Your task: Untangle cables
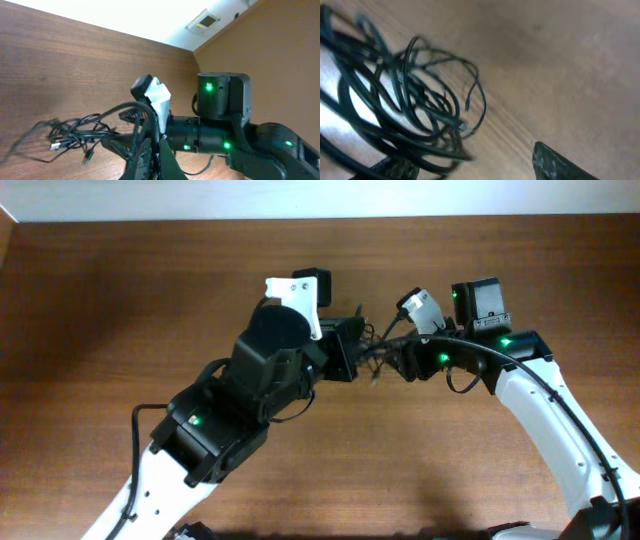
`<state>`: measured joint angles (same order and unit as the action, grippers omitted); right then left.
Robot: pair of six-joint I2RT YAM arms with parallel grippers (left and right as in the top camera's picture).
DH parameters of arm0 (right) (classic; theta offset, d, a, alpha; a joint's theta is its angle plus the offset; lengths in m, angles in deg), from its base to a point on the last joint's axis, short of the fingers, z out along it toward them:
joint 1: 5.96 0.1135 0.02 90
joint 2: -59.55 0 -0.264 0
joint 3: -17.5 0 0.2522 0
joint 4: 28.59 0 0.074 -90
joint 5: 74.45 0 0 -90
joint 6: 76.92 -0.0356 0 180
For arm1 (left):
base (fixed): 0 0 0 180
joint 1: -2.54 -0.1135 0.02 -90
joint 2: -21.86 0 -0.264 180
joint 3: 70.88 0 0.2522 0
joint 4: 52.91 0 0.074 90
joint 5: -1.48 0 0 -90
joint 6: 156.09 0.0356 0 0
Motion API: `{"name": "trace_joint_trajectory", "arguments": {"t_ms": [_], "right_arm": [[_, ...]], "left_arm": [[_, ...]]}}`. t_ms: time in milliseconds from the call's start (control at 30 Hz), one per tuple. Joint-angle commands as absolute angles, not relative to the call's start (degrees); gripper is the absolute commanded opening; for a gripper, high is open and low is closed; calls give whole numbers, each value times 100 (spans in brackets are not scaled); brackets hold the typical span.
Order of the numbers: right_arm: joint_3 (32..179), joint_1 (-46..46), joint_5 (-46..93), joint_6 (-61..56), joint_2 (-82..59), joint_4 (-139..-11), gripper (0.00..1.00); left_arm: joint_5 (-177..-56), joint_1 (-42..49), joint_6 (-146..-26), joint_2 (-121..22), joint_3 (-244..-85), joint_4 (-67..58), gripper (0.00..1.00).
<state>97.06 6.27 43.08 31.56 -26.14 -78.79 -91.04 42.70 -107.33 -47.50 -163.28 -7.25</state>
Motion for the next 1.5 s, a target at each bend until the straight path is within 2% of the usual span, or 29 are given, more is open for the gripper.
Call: {"name": "trace_joint_trajectory", "arguments": {"t_ms": [0,67,100,167,233,267,300,333,400,500,567,600,633,667,700,800,833,900,1033,1167,1267,1300,1333,1367,1433,1467], "right_arm": [[9769,677,5517,3805,-2607,-7875,60],[9769,677,6586,4332,-2607,-7873,32],[9769,677,6640,4305,-2607,-7906,4],[9772,616,6911,3755,-2550,-8074,4],[9815,200,8310,2295,-2306,-8094,4],[9815,-138,9405,2070,-2190,-8113,4],[9815,-274,9510,1737,-2170,-8111,4],[9815,-368,9541,1506,-2168,-8105,4],[9815,-549,10450,1464,-2168,-7954,4],[9815,-816,10448,1007,-2166,-7785,4],[9815,-1109,10439,-22,-2166,-7189,4],[9815,-1177,10091,-361,-2166,-7051,4],[9815,-1174,9053,-844,-2170,-7040,4],[9815,-1159,8155,-1493,-2170,-7038,4],[9815,-1161,7722,-2033,-2170,-7036,4],[9815,-1161,6942,-3611,-2170,-6907,4],[9815,-1155,6948,-3880,-2170,-6913,4],[9815,-1155,7040,-4138,-2170,-6931,4],[9813,-1155,7392,-5224,-2170,-7320,4],[9813,-1155,7722,-5755,-2170,-7320,4],[9813,-1155,7726,-5753,-2170,-7322,4],[9813,-1155,7726,-5749,-2170,-7322,4],[9813,-1155,7724,-5749,-2170,-7322,4],[9813,-1155,7722,-5749,-2170,-7322,4],[9813,-1155,7722,-5751,-2170,-7322,4],[9813,-1155,7722,-5751,-2170,-7322,4]], "left_arm": [[-9065,4259,-10720,-4582,-16408,-732,0],[-9063,4144,-10720,-4578,-16408,-697,0],[-9063,4109,-10720,-4578,-16408,-695,0],[-9039,3910,-10322,-4578,-16408,-570,0],[-9041,3713,-9821,-4717,-16408,-227,0],[-9045,3715,-9723,-4951,-16408,0,0],[-9080,3715,-9686,-5146,-16408,132,0],[-9308,3715,-9441,-5305,-16408,215,0],[-10545,3765,-8691,-5760,-16408,289,0],[-10720,4002,-8376,-6381,-16406,403,0],[-11417,4190,-7826,-6652,-16406,88,0],[-11391,4218,-7598,-6667,-16406,11,0],[-11002,4135,-7563,-6632,-16408,38,13],[-10956,3851,-7579,-6540,-16408,103,79],[-10951,3689,-7734,-6455,-16408,118,99],[-10953,3038,-9489,-6232,-16408,153,99],[-10977,2758,-11377,-6234,-16408,455,99],[-10977,2714,-12969,-6245,-16404,545,99],[-11292,2756,-14623,-6291,-16387,549,99],[-11465,3103,-15268,-7002,-16384,333,99],[-12164,3366,-15441,-7589,-16384,-894,99],[-12306,3497,-15838,-7817,-16384,-1158,99],[-12444,3538,-16070,-7915,-16387,-1228,96],[-12549,3553,-16230,-7959,-16387,-1551,85],[-12586,3665,-16230,-7959,-16387,-1956,79],[-12584,3746,-16232,-7959,-16387,-2063,79]]}}
